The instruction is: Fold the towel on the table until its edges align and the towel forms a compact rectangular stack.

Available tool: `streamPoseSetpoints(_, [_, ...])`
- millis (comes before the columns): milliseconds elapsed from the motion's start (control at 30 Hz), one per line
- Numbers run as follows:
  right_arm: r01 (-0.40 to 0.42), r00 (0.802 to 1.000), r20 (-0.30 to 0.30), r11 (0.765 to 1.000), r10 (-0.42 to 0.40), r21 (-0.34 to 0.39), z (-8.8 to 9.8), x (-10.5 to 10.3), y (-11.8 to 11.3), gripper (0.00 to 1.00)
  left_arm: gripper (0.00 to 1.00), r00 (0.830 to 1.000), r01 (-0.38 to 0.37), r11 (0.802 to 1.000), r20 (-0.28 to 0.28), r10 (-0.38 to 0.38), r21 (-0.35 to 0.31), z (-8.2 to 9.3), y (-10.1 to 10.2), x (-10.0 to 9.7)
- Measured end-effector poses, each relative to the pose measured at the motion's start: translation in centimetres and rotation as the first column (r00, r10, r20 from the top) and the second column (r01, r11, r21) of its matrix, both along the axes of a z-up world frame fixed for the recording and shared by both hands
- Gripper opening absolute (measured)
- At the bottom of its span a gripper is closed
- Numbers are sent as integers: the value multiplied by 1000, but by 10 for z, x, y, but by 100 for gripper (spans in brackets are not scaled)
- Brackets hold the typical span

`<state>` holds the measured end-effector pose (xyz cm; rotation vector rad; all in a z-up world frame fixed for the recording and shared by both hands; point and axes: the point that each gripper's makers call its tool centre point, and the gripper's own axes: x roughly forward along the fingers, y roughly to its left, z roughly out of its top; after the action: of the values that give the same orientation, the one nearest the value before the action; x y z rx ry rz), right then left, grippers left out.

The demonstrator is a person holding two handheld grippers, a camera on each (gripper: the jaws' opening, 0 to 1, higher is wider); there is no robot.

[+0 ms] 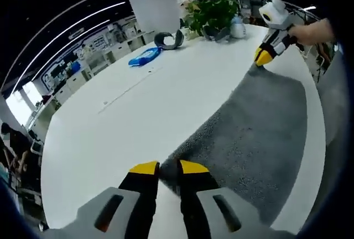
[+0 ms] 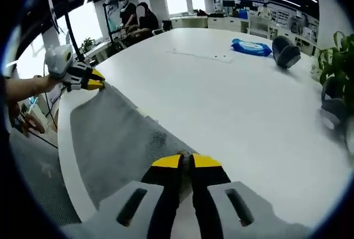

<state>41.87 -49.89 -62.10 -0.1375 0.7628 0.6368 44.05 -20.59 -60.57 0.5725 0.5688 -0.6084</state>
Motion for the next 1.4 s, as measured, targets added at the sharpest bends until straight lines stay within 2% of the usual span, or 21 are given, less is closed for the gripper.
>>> streamPoseSetpoints(167, [-18, 993, 115, 999, 21, -28, 17, -2, -3, 17, 21, 1000, -8, 998, 29, 10, -66, 19, -9, -13])
streamPoseSetpoints(233, [-25, 987, 157, 999, 32, -47, 22, -2, -4, 19, 22, 1000, 10, 997, 29, -8, -76, 21, -19, -25])
streamPoseSetpoints(300, [-49, 980, 191, 997, 61, -67, 24, -4, -2, 27, 23, 999, 45, 994, 8, -44, -101, 20, -35, -40])
streamPoseSetpoints(367, [-87, 980, 174, 993, 99, -78, 21, -8, 4, 26, 22, 995, 87, 983, -44, -95, -161, 16, -60, -60])
streamPoseSetpoints(467, [-153, 976, 148, 985, 162, -76, 19, -14, 18, 14, 21, 981, 152, 971, -90, -171, -186, 9, -90, -83])
streamPoseSetpoints(567, [-217, 967, 126, 974, 223, -57, 17, -19, 37, 9, 18, 956, 225, 952, -144, -257, -207, -3, -120, -104])
streamPoseSetpoints(667, [-298, 948, 82, 946, 309, -127, 8, -23, 46, 0, 9, 929, 264, 944, -210, -304, -200, -14, -135, -119])
streamPoseSetpoints(700, [-336, 934, 77, 932, 348, -138, 7, -25, 51, 0, 5, 928, 265, 943, -213, -306, -201, -15, -138, -119])
streamPoseSetpoints(733, [-334, 934, 80, 931, 347, -146, 8, -24, 54, 0, 2, 926, 265, 942, -218, -308, -207, -15, -143, -120])
streamPoseSetpoints(900, [-472, 876, 26, 868, 481, -156, 1, -39, 86, 0, 1, 908, 278, 931, -253, -335, -235, -17, -161, -124])
streamPoseSetpoints(1033, [-552, 829, -13, 813, 559, -184, -11, -52, 106, 0, 1, 868, 380, 905, -265, -421, -191, -29, -181, -138])
streamPoseSetpoints(1067, [-585, 806, -32, 785, 592, -203, -17, -58, 110, 0, 1, 857, 402, 898, -272, -438, -181, -33, -183, -142])
streamPoseSetpoints(1100, [-615, 784, -61, 758, 618, -217, -24, -65, 112, 0, 1, 857, 393, 903, -286, -428, -176, -41, -185, -144])
streamPoseSetpoints(1133, [-665, 744, -130, 710, 655, -232, -37, -79, 112, 0, 1, 856, 385, 908, -303, -419, -169, -47, -185, -146])
streamPoseSetpoints(1167, [-684, 726, -152, 680, 670, -265, -45, -83, 110, 0, 1, 861, 385, 907, -288, -419, -169, -50, -185, -146])
streamPoseSetpoints(1200, [-642, 745, -40, 700, 666, -313, -38, -70, 116, 0, 1, 867, 387, 903, -260, -425, -186, -47, -188, -144])
streamPoseSetpoints(1233, [-666, 723, -66, 669, 687, -331, -36, -74, 113, 0, 1, 870, 372, 911, -275, -409, -177, -47, -185, -144])
streamPoseSetpoints(1267, [-658, 732, -67, 678, 678, -326, -37, -75, 114, 0, 1, 872, 382, 910, -261, -413, -164, -46, -184, -146])
streamPoseSetpoints(1300, [-658, 729, -67, 671, 681, -342, -37, -75, 114, 0, 1, 872, 409, 902, -233, -431, -137, -46, -185, -145])
streamPoseSetpoints(1333, [-668, 709, -66, 637, 703, -385, -37, -73, 113, 0, 1, 863, 458, 885, -197, -464, -80, -46, -186, -146])
streamPoseSetpoints(1400, [-679, 686, -78, 597, 724, -427, -37, -74, 114, 0, 1, 836, 537, 842, -157, -525, 44, -46, -189, -148])
